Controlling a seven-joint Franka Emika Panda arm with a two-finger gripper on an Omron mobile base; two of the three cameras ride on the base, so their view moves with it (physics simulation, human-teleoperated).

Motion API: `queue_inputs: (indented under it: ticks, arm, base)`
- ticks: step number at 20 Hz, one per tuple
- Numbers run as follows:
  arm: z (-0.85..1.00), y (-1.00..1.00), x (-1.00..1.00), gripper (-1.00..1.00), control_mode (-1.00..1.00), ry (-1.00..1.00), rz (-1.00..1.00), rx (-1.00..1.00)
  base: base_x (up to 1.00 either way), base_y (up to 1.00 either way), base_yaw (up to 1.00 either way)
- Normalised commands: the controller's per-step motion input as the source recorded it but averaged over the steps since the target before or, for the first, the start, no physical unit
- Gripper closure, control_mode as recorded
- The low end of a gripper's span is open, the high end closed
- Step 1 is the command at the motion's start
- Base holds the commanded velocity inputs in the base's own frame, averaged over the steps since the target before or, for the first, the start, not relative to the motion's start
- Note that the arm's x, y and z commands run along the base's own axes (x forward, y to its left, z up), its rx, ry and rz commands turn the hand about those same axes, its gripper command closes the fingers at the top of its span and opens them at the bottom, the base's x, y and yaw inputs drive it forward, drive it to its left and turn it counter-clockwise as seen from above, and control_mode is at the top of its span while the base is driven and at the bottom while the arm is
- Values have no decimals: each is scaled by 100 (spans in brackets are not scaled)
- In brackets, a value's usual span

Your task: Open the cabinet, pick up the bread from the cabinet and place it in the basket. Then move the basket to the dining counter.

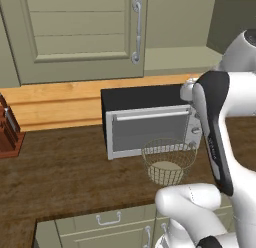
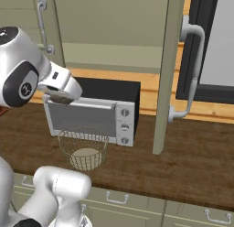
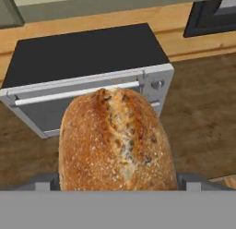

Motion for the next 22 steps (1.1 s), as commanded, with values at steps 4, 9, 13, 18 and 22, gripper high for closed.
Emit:
queue_inputs:
  ticks: [4, 9, 13, 18, 22]
  arm:
    - [-90, 13, 20, 100, -100, 48, 0, 0]
    - [-90, 0, 24, 100, -100, 26, 0, 0]
    - [-90, 0, 0, 100, -100, 0, 0, 4]
    - [-98, 0, 1, 100, -100, 0, 0, 1]
    - [-87, 0, 22, 100, -100, 3, 0, 0]
  base:
    - [0, 0, 0]
    - [0, 0, 0]
    - [0, 0, 0]
    - [0, 0, 0]
    - [0, 0, 0]
